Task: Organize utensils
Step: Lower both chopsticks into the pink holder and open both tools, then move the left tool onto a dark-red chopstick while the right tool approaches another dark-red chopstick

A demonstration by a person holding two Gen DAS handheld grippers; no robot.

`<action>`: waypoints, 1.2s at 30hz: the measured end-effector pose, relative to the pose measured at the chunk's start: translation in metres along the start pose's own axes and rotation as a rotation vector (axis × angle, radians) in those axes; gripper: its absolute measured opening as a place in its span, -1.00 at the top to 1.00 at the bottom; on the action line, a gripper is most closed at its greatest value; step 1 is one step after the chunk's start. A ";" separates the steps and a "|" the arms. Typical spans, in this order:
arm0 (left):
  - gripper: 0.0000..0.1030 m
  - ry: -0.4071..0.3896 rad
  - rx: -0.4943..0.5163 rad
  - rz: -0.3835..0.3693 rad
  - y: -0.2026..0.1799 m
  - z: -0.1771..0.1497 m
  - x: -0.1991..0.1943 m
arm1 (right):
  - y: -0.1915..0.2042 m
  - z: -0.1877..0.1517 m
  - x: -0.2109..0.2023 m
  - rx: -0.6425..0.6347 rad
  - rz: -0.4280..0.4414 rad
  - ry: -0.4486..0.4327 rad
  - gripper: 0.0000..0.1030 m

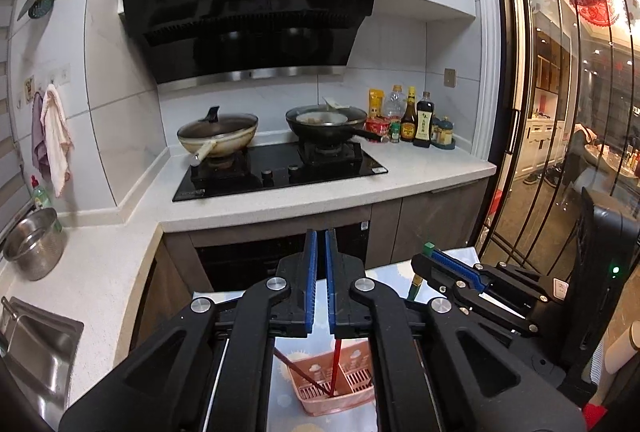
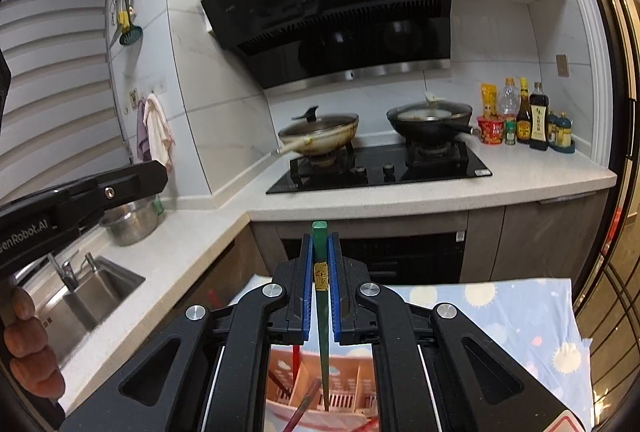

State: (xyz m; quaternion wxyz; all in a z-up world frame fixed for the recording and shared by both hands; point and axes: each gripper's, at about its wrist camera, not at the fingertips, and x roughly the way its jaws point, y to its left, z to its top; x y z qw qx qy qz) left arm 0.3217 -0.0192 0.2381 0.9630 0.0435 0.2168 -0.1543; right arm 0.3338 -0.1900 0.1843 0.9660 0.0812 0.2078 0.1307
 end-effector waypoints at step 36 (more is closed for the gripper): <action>-0.17 0.472 0.056 -0.141 -0.102 -0.280 0.028 | -0.072 -0.226 -0.133 0.184 -0.136 0.291 0.42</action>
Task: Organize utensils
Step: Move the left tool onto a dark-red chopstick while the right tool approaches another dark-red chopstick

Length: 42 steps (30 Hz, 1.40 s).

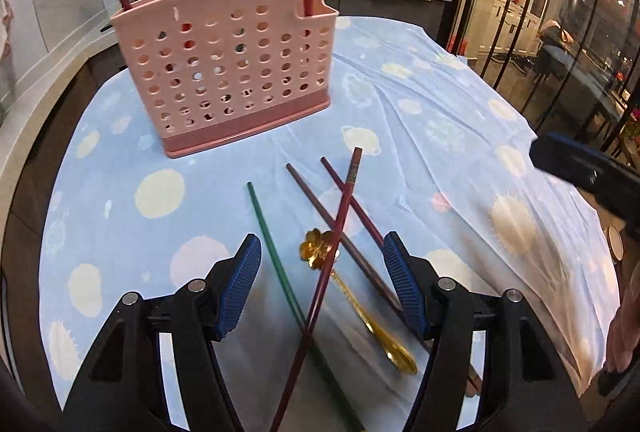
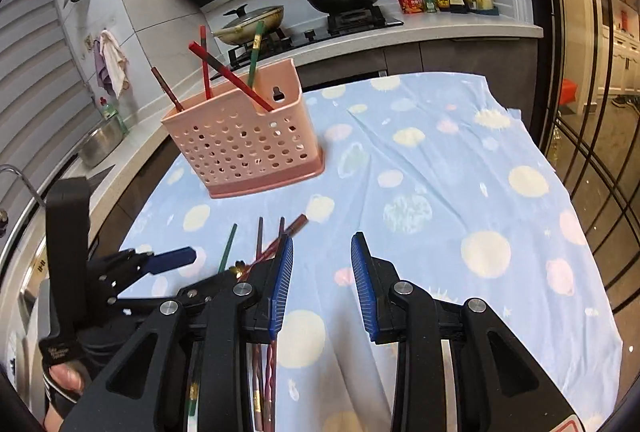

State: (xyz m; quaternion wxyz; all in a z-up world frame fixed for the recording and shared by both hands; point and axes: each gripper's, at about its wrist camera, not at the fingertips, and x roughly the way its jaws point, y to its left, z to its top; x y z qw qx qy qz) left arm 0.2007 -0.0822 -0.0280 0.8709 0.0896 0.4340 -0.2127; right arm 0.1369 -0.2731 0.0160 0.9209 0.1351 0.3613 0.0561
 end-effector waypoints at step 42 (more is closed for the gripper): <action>0.29 -0.018 -0.119 -0.060 0.028 0.017 -0.002 | 0.016 -0.028 0.048 -0.020 0.024 0.121 0.62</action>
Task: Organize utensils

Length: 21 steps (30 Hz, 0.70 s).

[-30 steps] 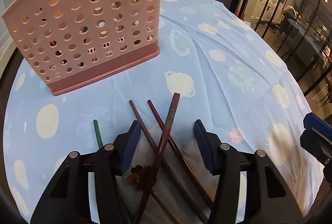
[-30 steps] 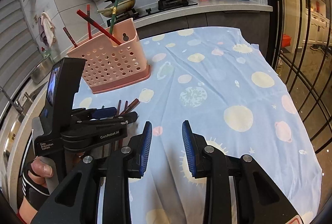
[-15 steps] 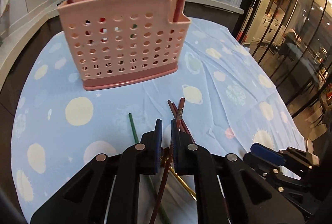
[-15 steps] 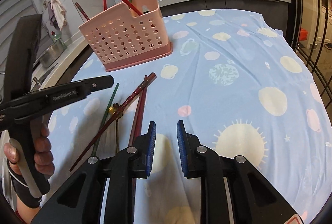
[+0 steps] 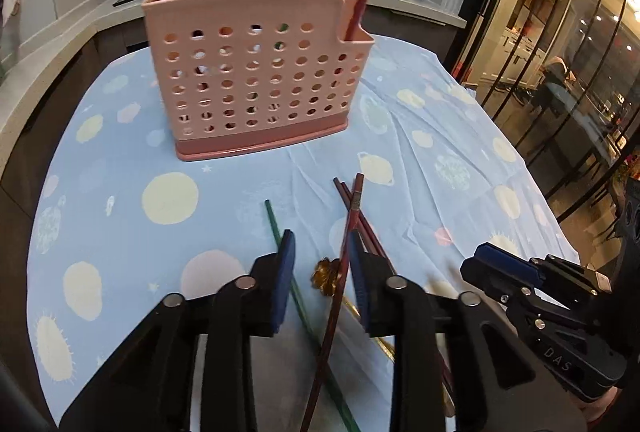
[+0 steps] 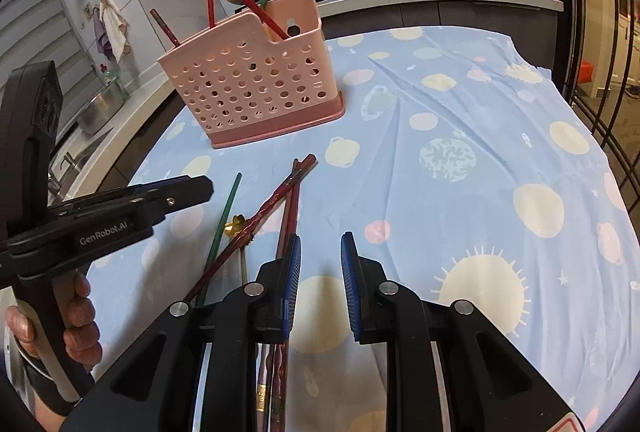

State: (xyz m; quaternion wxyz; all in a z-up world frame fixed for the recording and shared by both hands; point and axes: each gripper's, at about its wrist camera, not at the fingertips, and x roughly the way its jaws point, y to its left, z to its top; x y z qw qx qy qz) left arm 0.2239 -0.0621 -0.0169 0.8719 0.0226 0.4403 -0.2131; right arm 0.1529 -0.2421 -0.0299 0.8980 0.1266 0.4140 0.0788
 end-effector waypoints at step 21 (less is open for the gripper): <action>0.86 0.036 -0.022 -0.020 0.003 0.020 0.028 | -0.007 0.009 0.017 -0.013 0.015 0.029 0.62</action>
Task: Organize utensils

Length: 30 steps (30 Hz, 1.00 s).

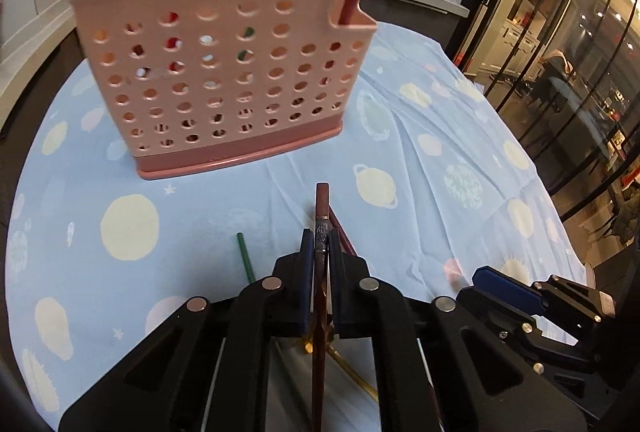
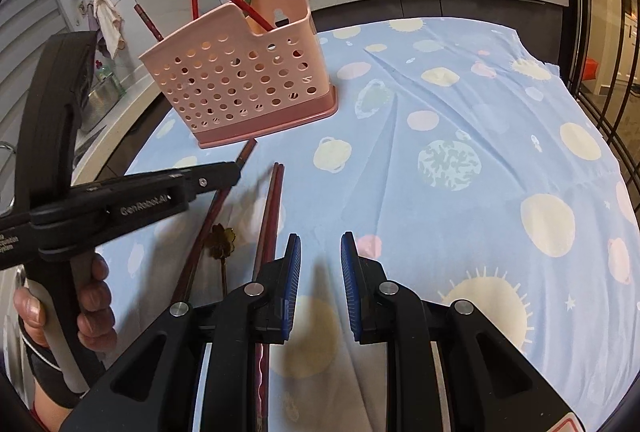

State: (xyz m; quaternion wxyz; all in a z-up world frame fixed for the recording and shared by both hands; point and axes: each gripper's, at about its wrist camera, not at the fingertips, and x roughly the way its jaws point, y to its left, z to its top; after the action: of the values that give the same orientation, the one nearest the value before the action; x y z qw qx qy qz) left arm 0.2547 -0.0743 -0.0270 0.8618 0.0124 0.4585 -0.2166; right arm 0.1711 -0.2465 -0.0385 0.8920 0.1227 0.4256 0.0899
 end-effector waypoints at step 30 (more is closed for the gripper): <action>0.86 -0.189 -0.055 0.015 0.011 -0.086 -0.152 | 0.046 -0.111 -0.041 -0.117 -0.066 0.084 0.81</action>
State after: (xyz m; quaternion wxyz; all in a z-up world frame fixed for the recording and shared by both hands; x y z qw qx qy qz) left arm 0.1180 0.0092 0.0424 0.9028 -0.0281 0.3809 -0.1977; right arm 0.0561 -0.1980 -0.0624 0.8816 0.0527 0.4603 0.0903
